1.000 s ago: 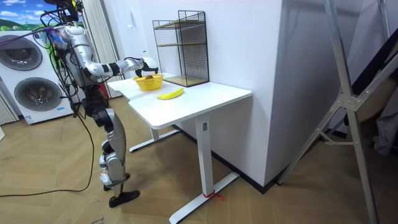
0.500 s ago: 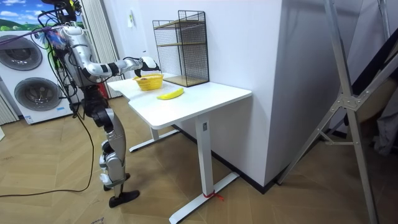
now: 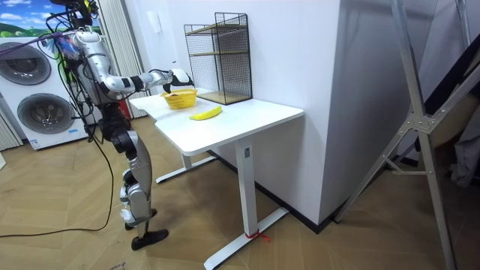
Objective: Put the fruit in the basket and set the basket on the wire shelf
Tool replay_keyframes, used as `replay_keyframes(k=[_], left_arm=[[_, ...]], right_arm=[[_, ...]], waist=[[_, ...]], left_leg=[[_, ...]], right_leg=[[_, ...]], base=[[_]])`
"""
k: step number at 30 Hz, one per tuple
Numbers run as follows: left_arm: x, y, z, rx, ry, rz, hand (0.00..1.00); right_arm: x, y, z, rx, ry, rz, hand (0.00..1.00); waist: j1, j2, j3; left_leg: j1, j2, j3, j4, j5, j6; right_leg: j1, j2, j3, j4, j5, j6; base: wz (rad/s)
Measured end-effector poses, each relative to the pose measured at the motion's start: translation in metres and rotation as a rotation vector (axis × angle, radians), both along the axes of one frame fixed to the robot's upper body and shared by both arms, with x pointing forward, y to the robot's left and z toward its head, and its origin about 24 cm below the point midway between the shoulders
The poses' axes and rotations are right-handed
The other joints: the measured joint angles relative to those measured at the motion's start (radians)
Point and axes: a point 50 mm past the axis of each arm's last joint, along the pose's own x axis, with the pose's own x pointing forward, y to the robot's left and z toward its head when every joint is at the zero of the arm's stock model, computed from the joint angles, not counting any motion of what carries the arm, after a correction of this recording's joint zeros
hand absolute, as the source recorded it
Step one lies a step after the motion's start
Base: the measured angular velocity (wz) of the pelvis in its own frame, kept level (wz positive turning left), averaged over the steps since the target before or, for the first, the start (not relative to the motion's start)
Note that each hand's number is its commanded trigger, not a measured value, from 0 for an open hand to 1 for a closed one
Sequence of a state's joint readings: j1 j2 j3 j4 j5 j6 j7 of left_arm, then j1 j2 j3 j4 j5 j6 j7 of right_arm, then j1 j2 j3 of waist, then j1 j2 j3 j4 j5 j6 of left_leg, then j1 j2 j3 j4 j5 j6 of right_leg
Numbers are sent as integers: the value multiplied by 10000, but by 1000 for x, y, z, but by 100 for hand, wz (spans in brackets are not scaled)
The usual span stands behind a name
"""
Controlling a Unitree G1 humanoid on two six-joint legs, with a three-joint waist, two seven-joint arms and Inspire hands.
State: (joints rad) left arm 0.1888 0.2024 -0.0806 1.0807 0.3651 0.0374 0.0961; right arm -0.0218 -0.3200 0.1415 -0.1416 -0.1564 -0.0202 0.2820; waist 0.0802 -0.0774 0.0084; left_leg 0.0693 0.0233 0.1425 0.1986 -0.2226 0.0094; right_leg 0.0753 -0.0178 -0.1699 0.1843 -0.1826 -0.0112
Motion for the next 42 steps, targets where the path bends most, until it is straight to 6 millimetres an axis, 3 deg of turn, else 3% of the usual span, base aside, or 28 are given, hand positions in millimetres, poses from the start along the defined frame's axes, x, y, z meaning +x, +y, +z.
replay_keyframes(k=[5,15,20,32,42], left_arm=[[-7,2,0,26,126,146,0],[-21,8,1,132,274,861,0],[-24,8,1,147,325,897,0],[-36,11,1,287,596,1156,0],[-35,11,2,298,546,1140,0]], right_arm=[[4,-22,11,464,-640,-1285,0],[4,-72,33,1596,-2111,-4175,0],[3,-81,34,1725,-2446,-5050,0],[2,-103,11,1369,-1961,-6736,0],[1,-117,-15,1836,-809,-7492,0]], waist=[[-73,-50,-26],[-655,-147,-37],[-809,-136,-35],[-891,-135,-21],[-1033,-221,-64]], left_leg=[[27,3,-4,23,1,2],[88,12,30,5,-4,-3],[123,16,115,-20,-4,-3],[312,14,130,1,-3,-2],[286,7,101,-9,-3,-2]], right_leg=[[40,0,8,4,0,0],[125,25,25,11,1,-1],[98,30,59,16,1,-1],[221,16,51,15,1,-1],[143,4,16,23,0,-1]], base=[[0],[0],[-5],[0],[0]])
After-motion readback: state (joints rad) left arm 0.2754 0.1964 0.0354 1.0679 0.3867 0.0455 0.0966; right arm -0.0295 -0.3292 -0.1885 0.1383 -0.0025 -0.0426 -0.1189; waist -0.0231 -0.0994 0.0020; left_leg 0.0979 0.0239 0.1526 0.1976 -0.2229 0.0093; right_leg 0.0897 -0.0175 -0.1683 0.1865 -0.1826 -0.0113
